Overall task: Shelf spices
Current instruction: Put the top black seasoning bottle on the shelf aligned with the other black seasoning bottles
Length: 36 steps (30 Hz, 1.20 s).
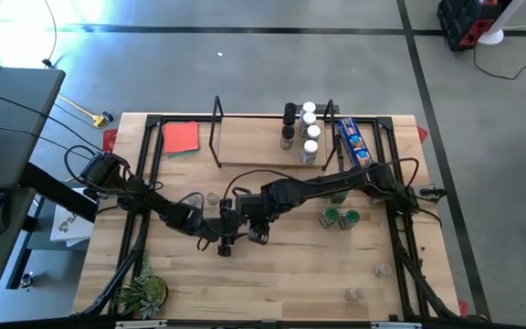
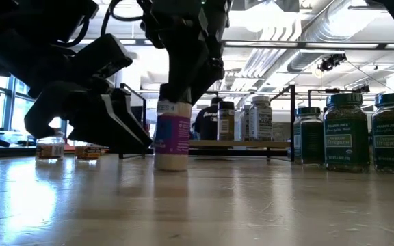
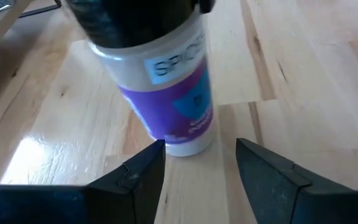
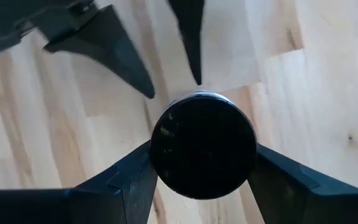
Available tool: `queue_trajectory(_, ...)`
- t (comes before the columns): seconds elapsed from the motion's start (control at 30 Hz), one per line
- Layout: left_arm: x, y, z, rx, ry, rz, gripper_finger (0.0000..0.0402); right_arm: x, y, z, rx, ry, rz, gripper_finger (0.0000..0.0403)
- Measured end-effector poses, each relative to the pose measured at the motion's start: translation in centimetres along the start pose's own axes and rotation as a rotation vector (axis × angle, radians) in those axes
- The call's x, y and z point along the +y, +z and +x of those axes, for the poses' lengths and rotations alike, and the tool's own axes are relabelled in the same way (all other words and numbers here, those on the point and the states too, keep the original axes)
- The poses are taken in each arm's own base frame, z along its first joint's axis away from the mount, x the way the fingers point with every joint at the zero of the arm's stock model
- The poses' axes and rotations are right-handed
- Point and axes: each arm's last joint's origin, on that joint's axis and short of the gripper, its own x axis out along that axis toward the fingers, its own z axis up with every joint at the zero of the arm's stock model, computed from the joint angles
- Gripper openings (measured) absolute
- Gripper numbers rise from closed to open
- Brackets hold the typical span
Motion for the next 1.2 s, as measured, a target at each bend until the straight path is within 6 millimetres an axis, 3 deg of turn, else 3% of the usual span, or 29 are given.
queue_trajectory(0.33,-0.2,0.0,-0.1,-0.002,-0.001,0.004,0.0169,0.7,-0.1,0.0,-0.015,0.004,-0.125,0.0229)
queue_trajectory(0.73,-0.8,-0.3,-1.3,0.049,0.028,0.035,0.0168,0.7,0.2,0.0,-0.047,0.023,-0.08,0.0252)
queue_trajectory(1.2,-1.2,-0.9,-1.8,0.101,0.055,0.036,0.0168,0.9,0.4,-0.1,-0.092,-0.052,-0.162,0.0276)
